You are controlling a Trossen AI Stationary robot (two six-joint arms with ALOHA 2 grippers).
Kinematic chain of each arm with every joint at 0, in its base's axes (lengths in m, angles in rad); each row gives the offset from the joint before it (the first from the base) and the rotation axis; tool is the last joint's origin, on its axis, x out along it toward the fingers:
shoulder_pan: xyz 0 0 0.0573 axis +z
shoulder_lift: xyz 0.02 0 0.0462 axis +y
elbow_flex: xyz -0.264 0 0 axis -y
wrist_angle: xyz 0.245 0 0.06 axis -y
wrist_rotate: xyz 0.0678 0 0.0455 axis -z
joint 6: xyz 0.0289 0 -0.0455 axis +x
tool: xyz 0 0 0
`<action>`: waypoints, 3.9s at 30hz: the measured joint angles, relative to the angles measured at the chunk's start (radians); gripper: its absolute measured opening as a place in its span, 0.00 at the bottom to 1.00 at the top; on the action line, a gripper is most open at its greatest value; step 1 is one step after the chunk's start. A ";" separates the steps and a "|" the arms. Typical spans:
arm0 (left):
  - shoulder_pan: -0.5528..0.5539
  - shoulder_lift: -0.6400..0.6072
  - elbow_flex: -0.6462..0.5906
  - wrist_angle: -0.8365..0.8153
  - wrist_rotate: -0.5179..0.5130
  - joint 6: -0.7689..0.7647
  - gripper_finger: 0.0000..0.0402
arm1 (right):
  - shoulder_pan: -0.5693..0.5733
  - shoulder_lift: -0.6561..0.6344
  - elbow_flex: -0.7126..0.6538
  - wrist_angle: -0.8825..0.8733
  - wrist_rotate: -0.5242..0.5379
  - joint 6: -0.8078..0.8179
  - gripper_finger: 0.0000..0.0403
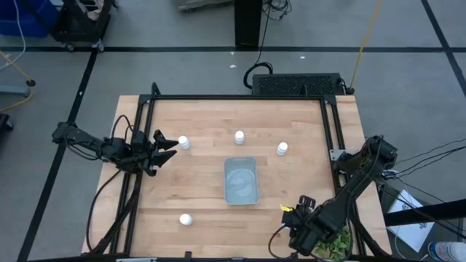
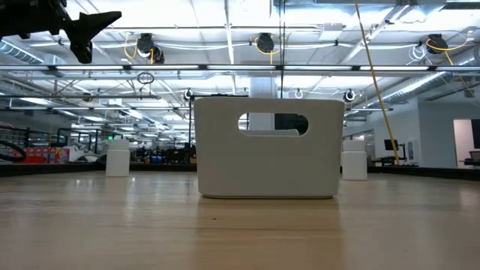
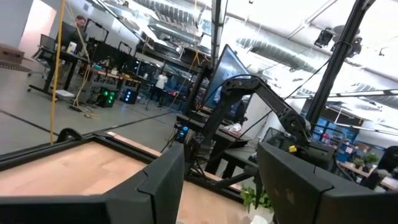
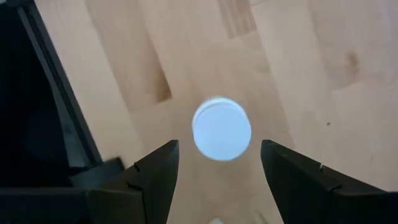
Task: Pick and place pill bottles into a basket
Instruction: Put the white medicine bottle into the gray bin
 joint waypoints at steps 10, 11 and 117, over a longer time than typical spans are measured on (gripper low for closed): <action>0.000 0.000 0.000 -0.027 0.000 0.001 0.52 | -0.015 0.000 -0.048 0.046 0.003 -0.004 0.55; 0.000 0.000 0.000 -0.027 0.000 0.001 0.52 | -0.015 0.000 -0.059 0.056 0.001 -0.004 0.55; 0.000 0.000 0.000 -0.056 -0.001 0.027 0.52 | -0.800 0.136 0.079 0.225 -0.160 -0.919 0.39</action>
